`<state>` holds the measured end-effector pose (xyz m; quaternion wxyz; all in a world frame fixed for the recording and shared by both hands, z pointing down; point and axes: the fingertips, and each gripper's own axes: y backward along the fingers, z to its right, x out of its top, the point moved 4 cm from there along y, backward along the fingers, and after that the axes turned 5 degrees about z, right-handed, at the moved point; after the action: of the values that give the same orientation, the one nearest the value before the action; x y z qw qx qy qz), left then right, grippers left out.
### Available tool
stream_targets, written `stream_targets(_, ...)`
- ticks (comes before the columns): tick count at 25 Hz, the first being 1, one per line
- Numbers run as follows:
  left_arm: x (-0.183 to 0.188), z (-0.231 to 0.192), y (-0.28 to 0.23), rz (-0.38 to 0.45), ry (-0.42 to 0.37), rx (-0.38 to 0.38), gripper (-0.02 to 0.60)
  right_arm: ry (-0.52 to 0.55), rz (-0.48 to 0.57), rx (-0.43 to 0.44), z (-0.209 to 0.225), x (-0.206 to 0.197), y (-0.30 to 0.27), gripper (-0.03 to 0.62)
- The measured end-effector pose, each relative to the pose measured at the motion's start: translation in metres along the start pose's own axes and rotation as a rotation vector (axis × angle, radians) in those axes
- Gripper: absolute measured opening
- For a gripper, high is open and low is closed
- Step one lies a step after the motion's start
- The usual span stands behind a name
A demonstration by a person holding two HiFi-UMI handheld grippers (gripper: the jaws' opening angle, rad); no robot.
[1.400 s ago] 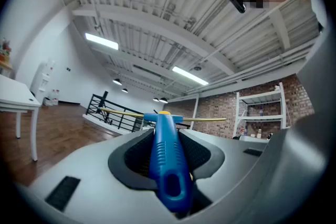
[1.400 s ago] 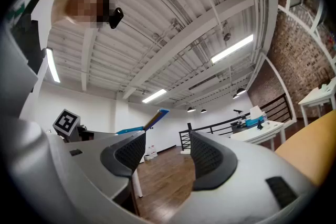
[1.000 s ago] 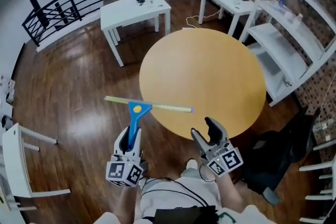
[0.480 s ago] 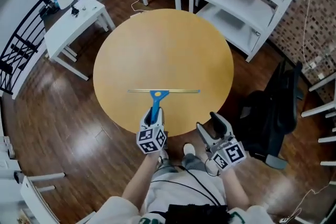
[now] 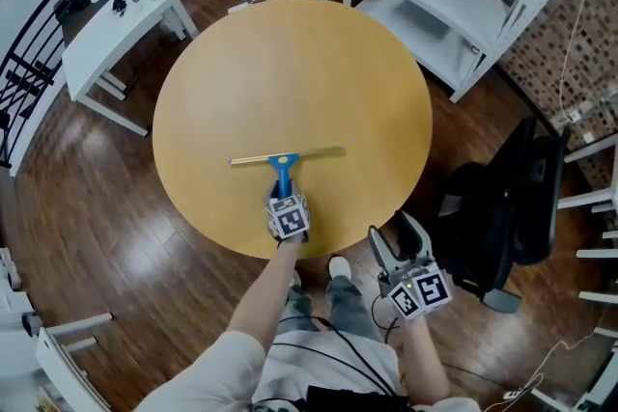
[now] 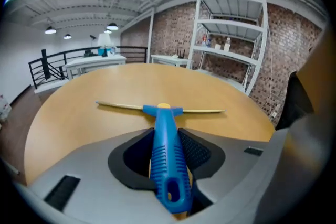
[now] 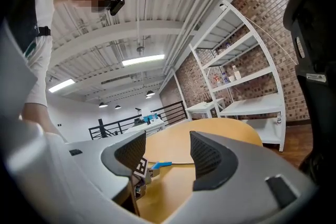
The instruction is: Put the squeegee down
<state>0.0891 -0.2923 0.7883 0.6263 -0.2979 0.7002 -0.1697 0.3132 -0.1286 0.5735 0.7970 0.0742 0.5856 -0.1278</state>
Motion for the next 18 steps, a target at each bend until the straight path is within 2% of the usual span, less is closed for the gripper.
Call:
stream_targets(2,-0.025,0.001,-0.012,-0.110,-0.016,0.009,0.133,-0.005,0.000,-0.009,0.001,0.001,-0.001,0.288)
stream_targets(4,-0.033,0.001,-0.010,-0.173,-0.058,0.000,0.156,-0.002,0.004,-0.003,-0.003,0.003,-0.004,0.288)
stream_targets(7,-0.013,0.008,0.012,-0.163,-0.116,-0.076,0.289,0.048,0.017,0.027,-0.012,0.012,-0.013,0.288)
stream_targets(9,0.012,0.020,0.037,-0.082,-0.147,-0.179,0.291,0.077,0.039,0.038,-0.020,0.025,-0.018,0.288)
stream_targets(11,0.041,0.029,0.072,0.027,-0.211,-0.295,0.336,0.104,0.073,0.052,-0.032,0.040,-0.023,0.288)
stream_targets(13,0.075,0.025,0.114,0.153,-0.291,-0.358,0.337,0.140,0.102,0.081,-0.048,0.055,-0.030,0.304)
stream_targets(15,0.107,0.011,0.157,0.280,-0.312,-0.366,0.344,0.173,0.121,0.110,-0.064,0.068,-0.036,0.318)
stream_targets(17,0.136,-0.008,0.201,0.407,-0.277,-0.336,0.365,0.194,0.140,0.126,-0.077,0.079,-0.042,0.372)
stream_targets(18,0.151,-0.018,0.225,0.469,-0.246,-0.314,0.401,0.201,0.151,0.131,-0.083,0.084,-0.045,0.392)
